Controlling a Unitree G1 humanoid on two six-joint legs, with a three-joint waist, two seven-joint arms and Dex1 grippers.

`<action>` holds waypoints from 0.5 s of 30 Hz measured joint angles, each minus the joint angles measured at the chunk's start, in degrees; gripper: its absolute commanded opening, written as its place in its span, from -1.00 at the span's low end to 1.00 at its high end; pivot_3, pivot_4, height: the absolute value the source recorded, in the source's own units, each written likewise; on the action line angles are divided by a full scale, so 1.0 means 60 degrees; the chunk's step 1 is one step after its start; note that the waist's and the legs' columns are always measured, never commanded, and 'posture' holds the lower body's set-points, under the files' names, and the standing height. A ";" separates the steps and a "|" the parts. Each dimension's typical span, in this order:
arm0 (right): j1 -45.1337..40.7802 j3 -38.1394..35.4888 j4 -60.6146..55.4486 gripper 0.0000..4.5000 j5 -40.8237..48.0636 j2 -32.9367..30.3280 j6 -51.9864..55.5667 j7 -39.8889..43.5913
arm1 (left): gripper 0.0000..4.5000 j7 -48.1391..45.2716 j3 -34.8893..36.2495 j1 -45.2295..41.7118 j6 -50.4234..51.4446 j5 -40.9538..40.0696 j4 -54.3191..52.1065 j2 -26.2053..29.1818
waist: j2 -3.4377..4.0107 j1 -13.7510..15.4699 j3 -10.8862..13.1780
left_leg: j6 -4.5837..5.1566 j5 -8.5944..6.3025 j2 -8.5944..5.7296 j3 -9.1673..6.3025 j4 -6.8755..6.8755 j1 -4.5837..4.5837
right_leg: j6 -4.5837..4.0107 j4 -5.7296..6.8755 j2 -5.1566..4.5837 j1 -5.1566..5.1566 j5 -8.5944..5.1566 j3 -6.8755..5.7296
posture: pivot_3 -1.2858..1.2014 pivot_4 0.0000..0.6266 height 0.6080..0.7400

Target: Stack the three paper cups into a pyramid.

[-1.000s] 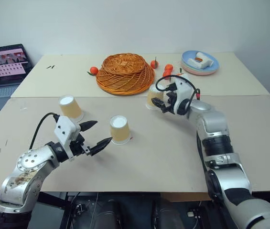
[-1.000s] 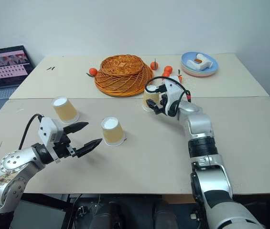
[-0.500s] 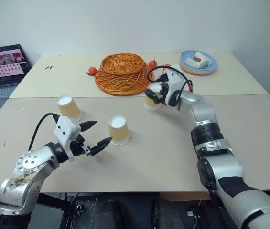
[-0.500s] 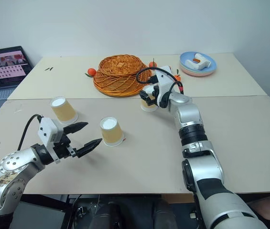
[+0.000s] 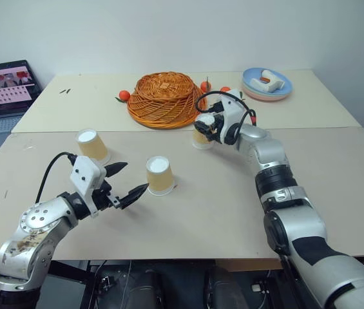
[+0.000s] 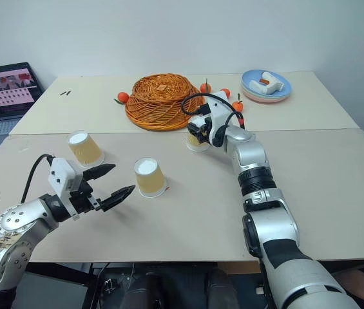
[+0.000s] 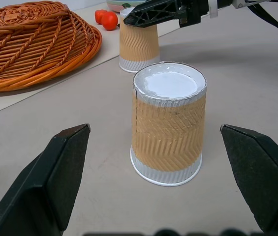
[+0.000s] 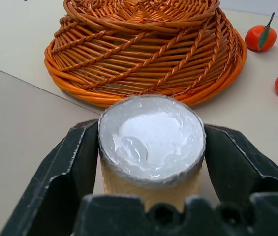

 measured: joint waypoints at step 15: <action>0.0964 -0.1143 -0.3877 0.24 0.1984 -0.2222 0.1731 0.2232 | 1.00 0.0060 -0.0018 -0.0102 0.0098 -0.0010 -0.0027 -0.0062 | -0.0001 0.0238 0.0000 | 0.0009 -0.0005 -0.0003 -0.0009 -0.0004 -0.0018 | 0.0005 -0.0080 0.0014 0.0019 0.0001 0.0026 | 0.03 -0.52 -0.54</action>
